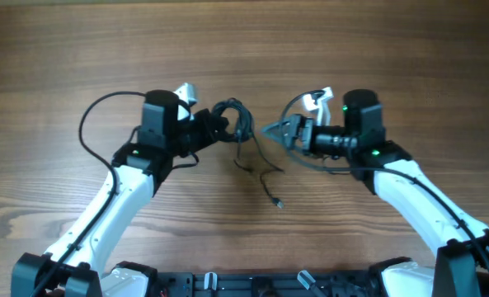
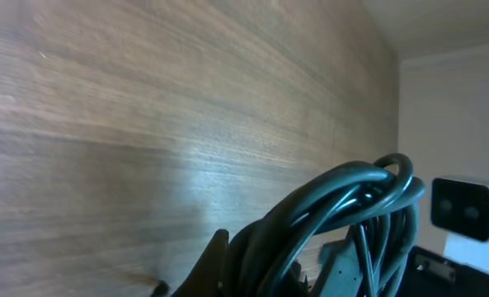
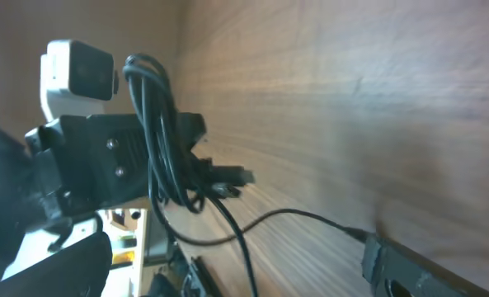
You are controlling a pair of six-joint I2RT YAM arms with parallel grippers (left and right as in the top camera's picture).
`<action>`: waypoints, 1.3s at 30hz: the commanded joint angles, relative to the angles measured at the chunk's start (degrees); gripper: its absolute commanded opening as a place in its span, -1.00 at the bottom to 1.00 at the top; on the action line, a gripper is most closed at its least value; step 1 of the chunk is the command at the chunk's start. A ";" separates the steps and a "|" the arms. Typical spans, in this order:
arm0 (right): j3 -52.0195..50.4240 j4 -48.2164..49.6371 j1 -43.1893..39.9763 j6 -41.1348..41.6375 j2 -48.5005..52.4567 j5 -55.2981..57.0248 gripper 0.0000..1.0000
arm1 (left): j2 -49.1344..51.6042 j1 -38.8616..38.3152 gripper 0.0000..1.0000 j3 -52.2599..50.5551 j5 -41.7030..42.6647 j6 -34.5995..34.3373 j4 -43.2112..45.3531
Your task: Untangle cables
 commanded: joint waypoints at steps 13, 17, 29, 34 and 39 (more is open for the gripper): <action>0.33 -1.46 -0.26 -21.86 -0.26 -12.90 -0.53 | -1.51 1.64 -0.92 0.02 16.63 32.65 3.08; 0.33 1.86 -0.24 -17.20 -0.26 -10.62 -0.53 | -1.49 1.64 -0.92 0.02 16.59 30.95 2.99; 0.33 -2.01 18.95 -19.19 -0.24 24.15 0.00 | -1.51 1.64 -0.92 0.02 -11.93 -5.49 -0.26; 0.33 -0.17 26.16 -25.44 1.64 45.07 0.11 | -1.51 1.64 -0.92 0.02 -8.15 -5.49 -1.29; 0.33 5.35 26.58 -26.67 5.66 46.34 0.10 | -1.51 1.62 -0.92 0.02 -6.47 -7.93 -1.42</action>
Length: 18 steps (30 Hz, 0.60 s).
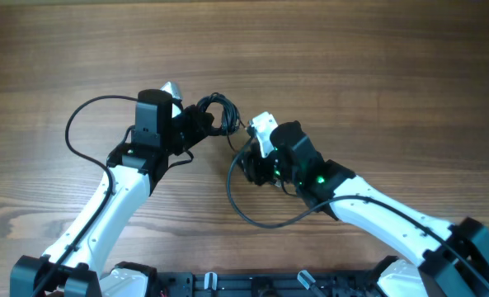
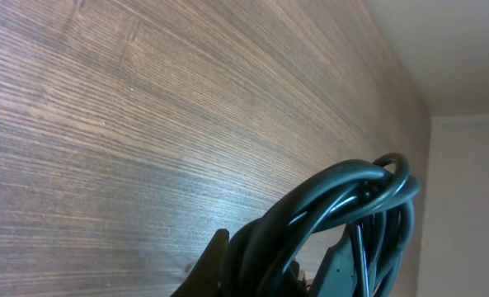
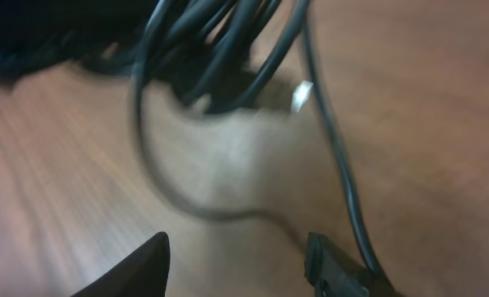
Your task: Untangle cables
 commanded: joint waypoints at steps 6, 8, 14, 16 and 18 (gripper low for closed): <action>0.33 9.66 0.13 -1.73 6.25 -1.46 -0.07 | -1.18 0.22 -0.92 0.02 2.89 -4.63 -1.44; 0.33 9.90 0.13 -1.70 6.25 -1.57 -0.75 | -1.18 0.20 -0.92 0.02 2.89 -4.61 -1.51; 0.35 8.24 -1.22 7.34 -2.99 -15.04 -0.91 | -1.18 0.20 -0.92 0.02 -1.14 4.72 -1.53; 0.35 6.64 -3.67 10.93 -10.80 -18.51 -0.91 | -1.18 0.20 -0.92 0.00 -1.66 10.73 -1.77; 0.35 5.84 -5.62 13.79 -16.41 -21.31 -0.91 | -1.18 0.20 -0.92 0.00 -1.68 12.00 -1.79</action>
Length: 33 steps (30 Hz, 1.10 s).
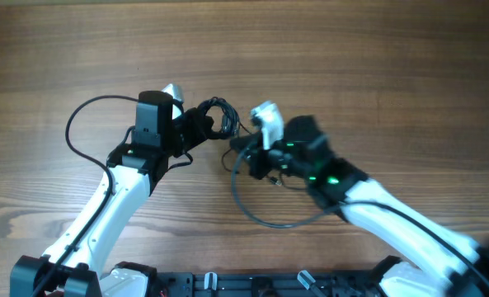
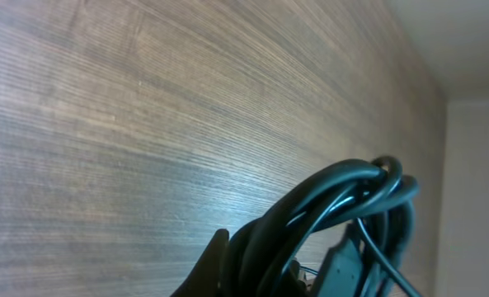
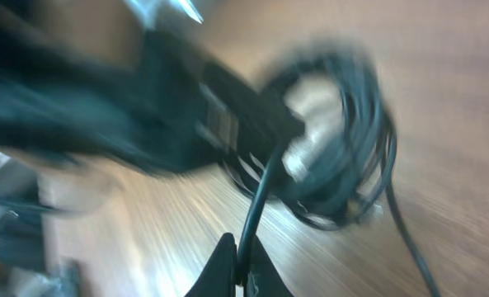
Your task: Untangle cables
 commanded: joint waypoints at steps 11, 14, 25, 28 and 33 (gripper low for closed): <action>0.37 9.55 -3.74 18.53 -8.13 1.11 -0.91 | -1.11 -9.05 -0.92 0.00 -1.29 2.75 -1.01; 0.37 15.10 -3.74 23.98 -2.97 2.97 -0.91 | -1.11 -11.32 -0.92 0.00 -0.70 -4.61 -0.98; 0.37 31.21 -3.74 34.95 9.31 20.74 -0.91 | -1.11 -13.51 -0.92 0.00 3.69 -14.14 -1.20; 0.37 31.26 -3.74 34.84 9.31 26.43 -0.91 | -1.11 -13.51 -0.92 0.00 5.53 -17.14 -1.18; 0.37 31.21 -3.74 35.41 9.31 27.21 -0.91 | -1.11 -13.53 -0.92 0.00 7.10 -20.39 -1.20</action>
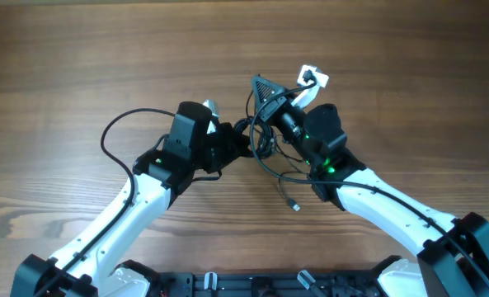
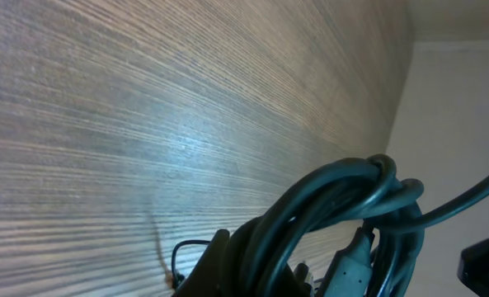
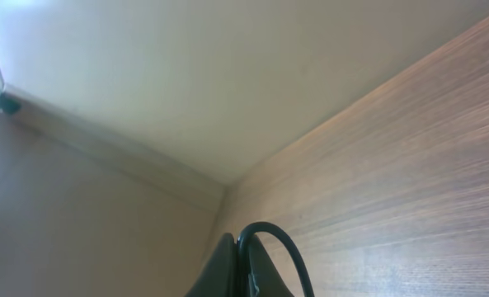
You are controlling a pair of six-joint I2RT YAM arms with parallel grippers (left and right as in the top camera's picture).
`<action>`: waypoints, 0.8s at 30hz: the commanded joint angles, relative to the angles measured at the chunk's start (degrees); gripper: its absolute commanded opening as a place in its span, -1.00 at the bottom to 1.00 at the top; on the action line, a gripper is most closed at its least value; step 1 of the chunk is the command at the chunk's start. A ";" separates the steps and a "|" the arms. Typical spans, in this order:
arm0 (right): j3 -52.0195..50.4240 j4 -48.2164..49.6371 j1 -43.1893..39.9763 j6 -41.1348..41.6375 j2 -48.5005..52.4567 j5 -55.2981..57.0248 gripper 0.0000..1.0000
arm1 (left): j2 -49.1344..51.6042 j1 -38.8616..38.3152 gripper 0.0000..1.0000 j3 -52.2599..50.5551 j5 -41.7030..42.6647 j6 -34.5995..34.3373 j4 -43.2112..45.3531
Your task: Untangle cables
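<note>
A dark coiled cable bundle (image 1: 259, 142) hangs at the table's middle, with my left gripper (image 1: 239, 146) shut on it. In the left wrist view the coil (image 2: 343, 216) fills the lower right over my fingers (image 2: 219, 262). My right gripper (image 1: 262, 86) is tilted up just beyond the bundle, shut on one thin black strand (image 3: 270, 239) that arches out of its fingertips (image 3: 228, 262). That strand (image 1: 250, 111) runs down into the bundle. A loose cable end with a plug (image 1: 293, 205) trails on the wood nearer me.
The wooden table (image 1: 79, 49) spreads all round. The left arm's own cable loops out to the left (image 1: 112, 134). A thin cable end (image 2: 174, 262) lies on the wood below the coil. The right wrist view looks past the table's far edge at a wall (image 3: 145, 82).
Both grippers have shifted right. The right gripper, then low beside the bundle, now points up beyond it with the strand. The wide loop on the table is gone; a plug end lies there.
First my left gripper held the coil while the right gripper stood open, apart on the right. Then the right gripper was open at the coil's hanging strands. After that it was shut on one strand, and now holds it raised above the coil.
</note>
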 commanded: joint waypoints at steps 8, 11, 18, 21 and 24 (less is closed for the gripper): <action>0.83 -4.02 4.68 -16.17 0.81 13.84 -0.91 | 0.00 -0.35 -0.92 0.00 4.22 -7.41 0.44; 0.90 -3.91 6.08 -17.81 0.79 14.60 -0.91 | 0.00 -0.33 -0.92 0.00 4.37 -8.24 0.55; 5.55 -3.91 6.10 -15.10 0.79 13.68 -0.88 | 0.00 -0.68 -0.92 0.00 4.35 -8.20 0.57; 5.66 -6.54 6.10 -14.99 0.98 14.80 -0.89 | 0.00 -1.68 -0.92 0.00 4.63 -8.24 0.68; 5.66 -8.17 6.10 -16.76 2.43 15.08 -0.90 | 0.00 -1.81 -0.92 0.00 8.83 -8.46 3.41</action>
